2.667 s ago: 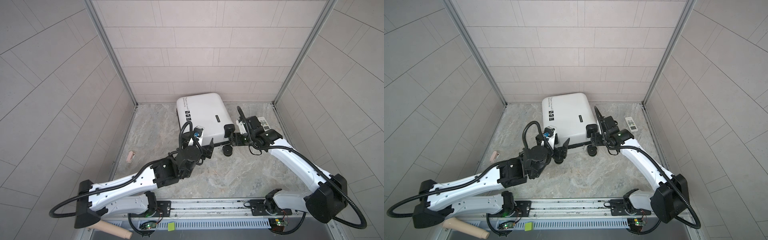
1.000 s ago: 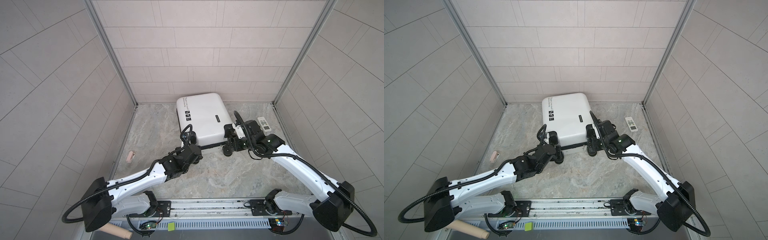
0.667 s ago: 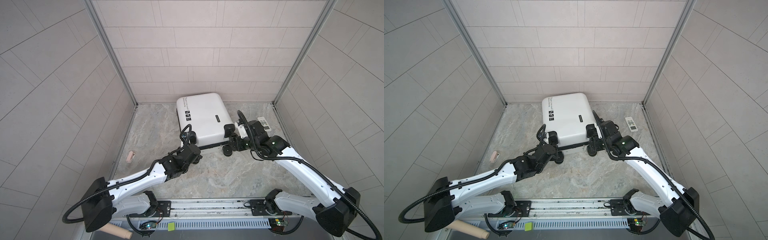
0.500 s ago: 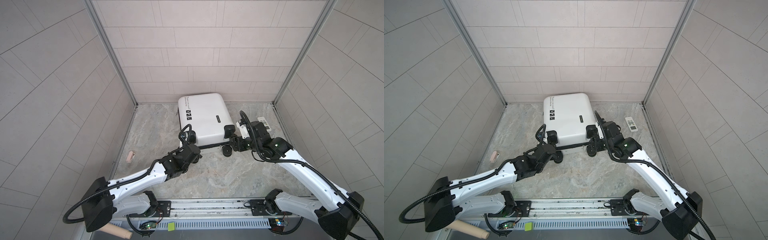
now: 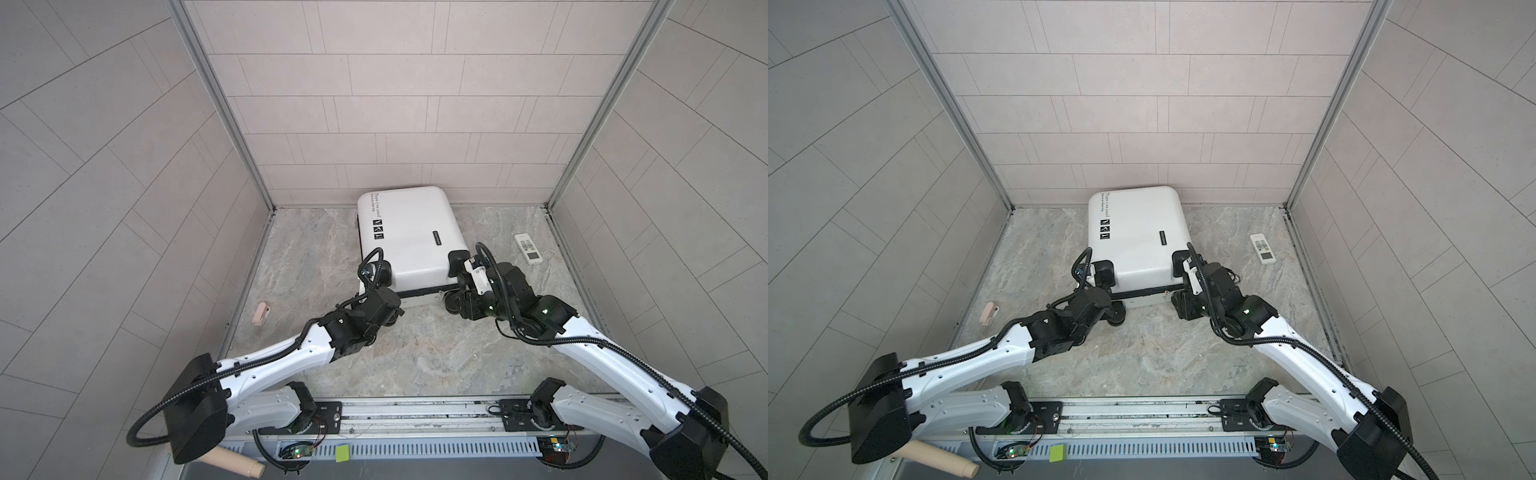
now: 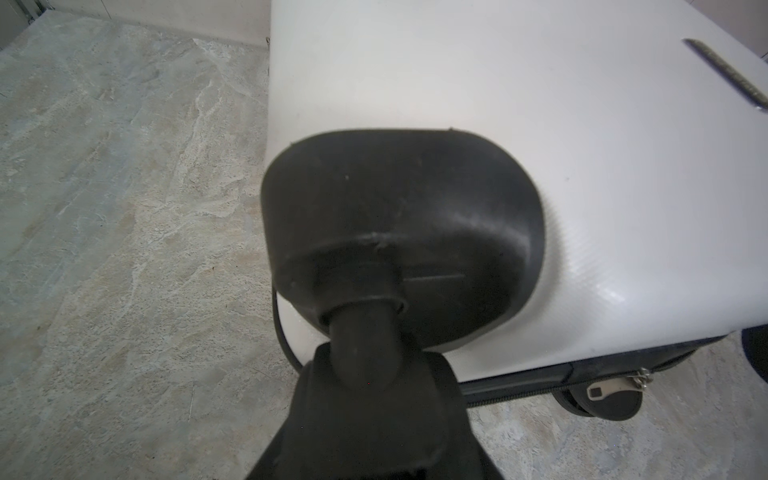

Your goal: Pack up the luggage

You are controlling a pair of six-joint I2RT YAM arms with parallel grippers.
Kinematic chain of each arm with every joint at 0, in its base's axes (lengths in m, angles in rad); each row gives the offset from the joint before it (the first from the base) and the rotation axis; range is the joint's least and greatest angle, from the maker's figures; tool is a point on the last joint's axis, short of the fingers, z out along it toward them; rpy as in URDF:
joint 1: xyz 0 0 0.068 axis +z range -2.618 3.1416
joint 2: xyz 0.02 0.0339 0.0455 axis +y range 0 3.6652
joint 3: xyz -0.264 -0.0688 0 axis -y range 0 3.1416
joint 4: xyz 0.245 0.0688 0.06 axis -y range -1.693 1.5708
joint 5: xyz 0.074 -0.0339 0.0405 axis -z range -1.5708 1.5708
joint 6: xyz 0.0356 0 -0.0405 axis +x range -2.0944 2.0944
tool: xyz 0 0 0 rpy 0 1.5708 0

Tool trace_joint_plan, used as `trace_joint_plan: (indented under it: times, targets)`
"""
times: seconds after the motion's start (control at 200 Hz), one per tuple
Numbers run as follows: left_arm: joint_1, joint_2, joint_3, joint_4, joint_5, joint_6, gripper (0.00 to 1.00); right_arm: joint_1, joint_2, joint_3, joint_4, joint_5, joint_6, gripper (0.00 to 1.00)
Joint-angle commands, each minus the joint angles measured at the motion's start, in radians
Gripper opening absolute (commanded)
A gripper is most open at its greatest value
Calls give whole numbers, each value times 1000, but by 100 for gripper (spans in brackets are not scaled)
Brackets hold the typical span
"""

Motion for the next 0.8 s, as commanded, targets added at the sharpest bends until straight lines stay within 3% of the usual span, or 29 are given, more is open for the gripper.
trace_joint_plan:
  times: [0.0,0.235,0.39,0.57,0.69,0.791]
  targets:
    - [-10,-5,21,22,35,44,0,20,-19,-63,145,36,65,62]
    - [-9,-5,23,17,39,36,0,62,24,-227,425,46,113,55]
    - [-9,5,22,23,43,27,0,157,47,-358,659,181,82,53]
    - [-9,3,26,19,44,26,0,163,74,-499,912,289,83,55]
    - [-10,9,22,25,47,24,0,162,121,-515,985,357,68,57]
    - [-9,14,20,35,55,20,0,163,184,-511,1081,324,51,50]
